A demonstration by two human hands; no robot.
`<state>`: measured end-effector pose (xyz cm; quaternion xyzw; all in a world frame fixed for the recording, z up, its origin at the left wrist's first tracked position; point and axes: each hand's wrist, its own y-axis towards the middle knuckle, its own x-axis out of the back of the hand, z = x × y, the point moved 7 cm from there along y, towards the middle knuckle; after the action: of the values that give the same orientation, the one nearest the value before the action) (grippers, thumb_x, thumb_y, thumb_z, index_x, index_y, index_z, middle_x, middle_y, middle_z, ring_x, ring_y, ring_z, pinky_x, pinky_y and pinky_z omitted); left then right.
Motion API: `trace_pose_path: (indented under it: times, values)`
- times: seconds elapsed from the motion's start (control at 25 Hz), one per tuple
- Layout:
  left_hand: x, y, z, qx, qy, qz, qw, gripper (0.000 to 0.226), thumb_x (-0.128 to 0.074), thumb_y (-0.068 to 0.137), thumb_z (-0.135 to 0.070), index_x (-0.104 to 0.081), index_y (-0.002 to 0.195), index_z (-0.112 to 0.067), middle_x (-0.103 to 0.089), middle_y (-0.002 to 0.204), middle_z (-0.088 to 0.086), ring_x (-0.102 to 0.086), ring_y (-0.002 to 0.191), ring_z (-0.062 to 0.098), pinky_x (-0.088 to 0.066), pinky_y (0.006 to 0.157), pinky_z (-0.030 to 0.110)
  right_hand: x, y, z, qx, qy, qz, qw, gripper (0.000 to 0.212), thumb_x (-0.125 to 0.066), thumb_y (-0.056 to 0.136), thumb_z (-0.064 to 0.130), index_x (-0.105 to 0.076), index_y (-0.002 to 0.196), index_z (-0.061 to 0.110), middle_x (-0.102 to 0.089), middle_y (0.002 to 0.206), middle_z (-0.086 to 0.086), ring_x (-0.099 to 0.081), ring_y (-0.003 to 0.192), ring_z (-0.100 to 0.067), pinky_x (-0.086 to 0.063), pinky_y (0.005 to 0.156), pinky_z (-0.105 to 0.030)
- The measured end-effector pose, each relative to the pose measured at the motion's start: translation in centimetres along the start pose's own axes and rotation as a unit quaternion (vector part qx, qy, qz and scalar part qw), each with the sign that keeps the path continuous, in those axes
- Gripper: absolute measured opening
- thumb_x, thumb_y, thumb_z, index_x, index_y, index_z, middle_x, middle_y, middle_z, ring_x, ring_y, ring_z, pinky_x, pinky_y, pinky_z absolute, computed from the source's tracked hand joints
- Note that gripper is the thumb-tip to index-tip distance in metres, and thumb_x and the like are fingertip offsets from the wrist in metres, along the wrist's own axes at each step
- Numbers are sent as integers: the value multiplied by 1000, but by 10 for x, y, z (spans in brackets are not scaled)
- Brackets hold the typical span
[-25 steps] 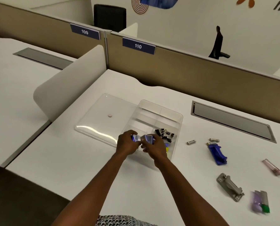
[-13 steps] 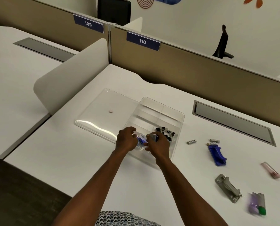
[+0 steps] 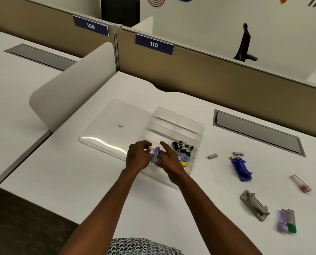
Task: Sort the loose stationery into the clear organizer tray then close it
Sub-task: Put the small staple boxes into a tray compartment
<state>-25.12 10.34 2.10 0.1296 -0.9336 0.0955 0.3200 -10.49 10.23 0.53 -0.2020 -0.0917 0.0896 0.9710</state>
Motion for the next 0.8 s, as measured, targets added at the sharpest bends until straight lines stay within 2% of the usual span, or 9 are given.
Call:
trace_pose_path:
  times: [0.2,0.36,0.52,0.64,0.8]
  values:
    - [-7,6,-9,-60,39,34,997,29,-74,86,-24,-71,112,-13,-72,109,3,-68,98,18,-52,84,26,0,4,-7,10,-31,15,999,66,-45,89,-1,-40,151,22,-46,152,-9,-51,133,-28,-46,108,-50]
    - [-16,13,-11,-70,32,90,993,25,-65,92,-31,-71,109,-13,-72,108,4,-68,100,21,-55,87,33,-1,3,-6,-3,29,40,999,57,-41,99,2,-38,152,23,-54,146,-11,-58,126,-23,-56,96,-36]
    - [-22,15,3,-57,105,105,987,34,-73,87,-21,-67,119,-13,-69,117,8,-66,105,25,-53,94,34,3,-5,0,23,1,-6,1000,54,-45,96,1,-47,147,21,-49,148,-7,-53,127,-18,-51,105,-45]
    - [-24,14,4,-47,128,90,987,39,-76,83,-20,-67,121,-15,-67,120,8,-64,107,25,-52,93,31,15,-17,1,52,19,-37,998,44,-50,94,0,-62,132,19,-64,133,-1,-60,122,-15,-51,104,-46]
    - [-23,15,-1,-61,163,83,981,40,-78,78,-12,-68,117,-19,-68,120,6,-64,107,23,-52,88,29,50,-41,-8,63,83,-62,993,31,-59,91,3,-71,115,18,-75,112,0,-71,106,-20,-58,93,-42]
